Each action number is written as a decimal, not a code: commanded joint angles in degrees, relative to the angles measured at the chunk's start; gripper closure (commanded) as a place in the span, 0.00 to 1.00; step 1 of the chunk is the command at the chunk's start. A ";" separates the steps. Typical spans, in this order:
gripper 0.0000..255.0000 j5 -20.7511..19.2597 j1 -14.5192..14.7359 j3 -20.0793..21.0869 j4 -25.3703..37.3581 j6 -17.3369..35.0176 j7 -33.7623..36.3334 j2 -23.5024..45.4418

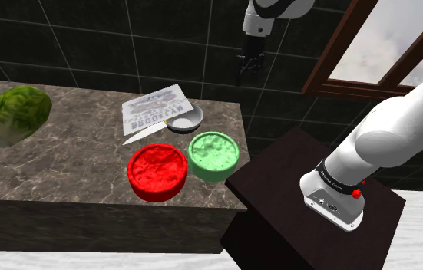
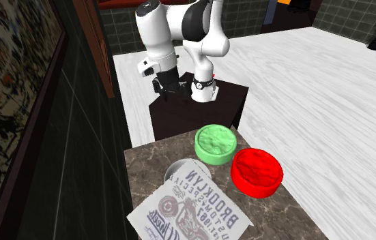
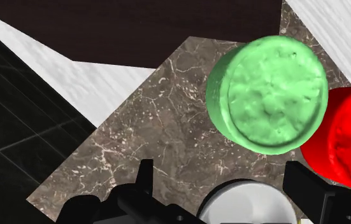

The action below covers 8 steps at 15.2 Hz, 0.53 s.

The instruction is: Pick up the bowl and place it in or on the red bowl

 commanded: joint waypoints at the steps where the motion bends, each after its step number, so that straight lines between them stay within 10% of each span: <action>1: 0.00 0.89 0.25 0.04 1.04 3.19 -0.57 4.06; 8: 0.00 4.17 0.81 0.41 8.85 11.30 -2.85 19.74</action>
